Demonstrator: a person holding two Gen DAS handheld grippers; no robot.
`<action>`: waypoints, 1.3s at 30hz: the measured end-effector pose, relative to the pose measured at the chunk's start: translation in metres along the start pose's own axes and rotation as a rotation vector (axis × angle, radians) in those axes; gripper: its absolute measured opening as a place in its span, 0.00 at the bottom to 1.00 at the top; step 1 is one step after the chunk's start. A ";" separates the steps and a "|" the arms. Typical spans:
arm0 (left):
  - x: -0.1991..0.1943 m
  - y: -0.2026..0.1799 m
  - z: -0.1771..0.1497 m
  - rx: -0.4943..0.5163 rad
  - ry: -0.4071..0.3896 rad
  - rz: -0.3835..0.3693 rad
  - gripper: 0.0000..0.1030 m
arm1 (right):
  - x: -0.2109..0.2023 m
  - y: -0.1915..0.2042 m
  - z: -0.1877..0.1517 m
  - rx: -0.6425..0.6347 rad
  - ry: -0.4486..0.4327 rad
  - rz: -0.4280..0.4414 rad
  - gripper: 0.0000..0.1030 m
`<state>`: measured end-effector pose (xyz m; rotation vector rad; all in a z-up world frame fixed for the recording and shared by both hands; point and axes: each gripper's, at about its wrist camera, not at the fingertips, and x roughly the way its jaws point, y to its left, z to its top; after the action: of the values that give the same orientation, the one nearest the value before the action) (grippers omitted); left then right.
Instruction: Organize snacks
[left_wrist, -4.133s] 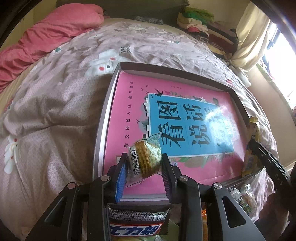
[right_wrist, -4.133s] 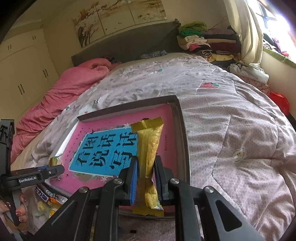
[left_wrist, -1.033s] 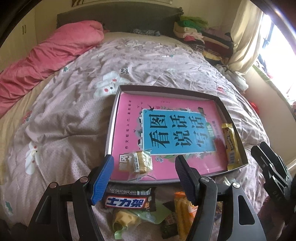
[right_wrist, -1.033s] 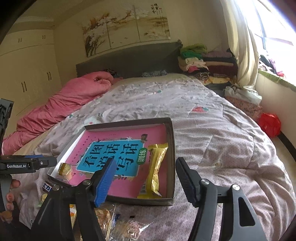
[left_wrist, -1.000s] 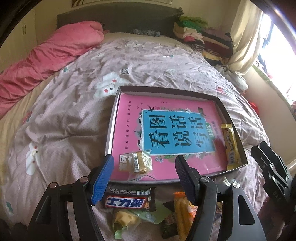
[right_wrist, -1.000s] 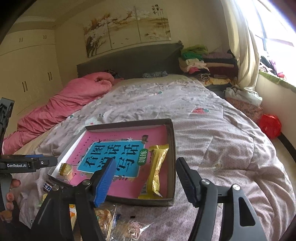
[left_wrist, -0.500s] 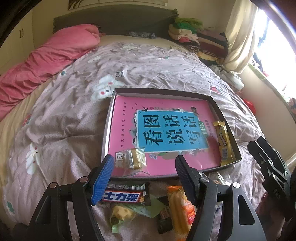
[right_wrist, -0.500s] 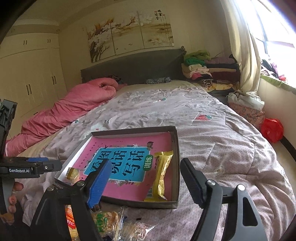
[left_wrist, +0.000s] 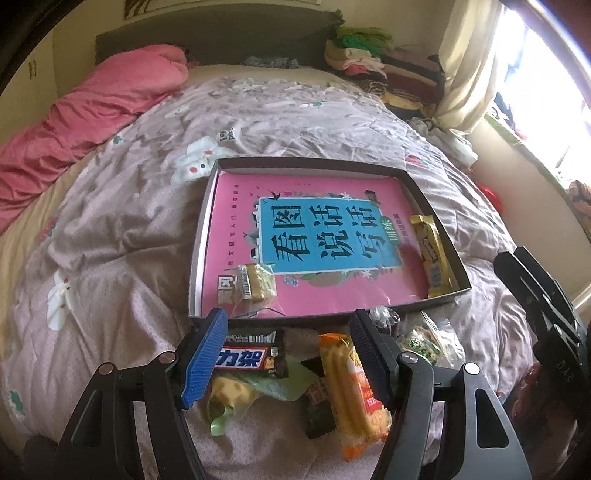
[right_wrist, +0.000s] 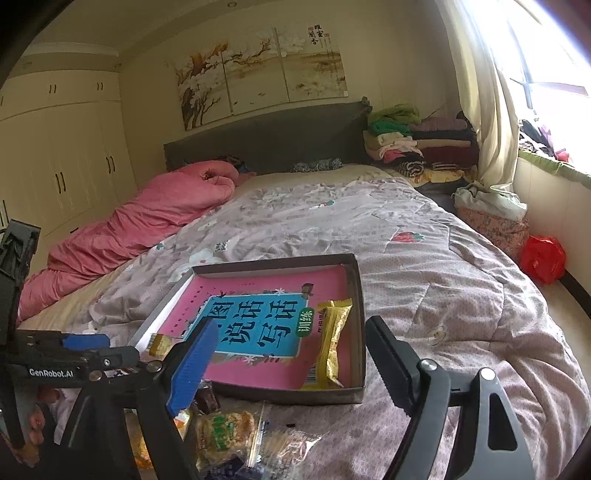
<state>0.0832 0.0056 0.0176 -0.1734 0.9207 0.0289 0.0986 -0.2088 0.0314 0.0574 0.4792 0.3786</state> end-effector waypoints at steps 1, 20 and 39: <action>-0.002 0.000 -0.001 0.002 -0.001 -0.001 0.68 | -0.002 0.001 0.000 0.001 -0.004 -0.002 0.80; -0.021 0.021 -0.014 -0.021 -0.004 0.005 0.68 | -0.016 0.007 -0.016 0.052 0.051 0.023 0.84; -0.019 0.023 -0.042 -0.008 0.062 -0.018 0.68 | -0.020 0.018 -0.034 0.020 0.126 0.054 0.84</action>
<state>0.0363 0.0226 0.0044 -0.1908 0.9811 0.0106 0.0608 -0.2006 0.0123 0.0663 0.6069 0.4318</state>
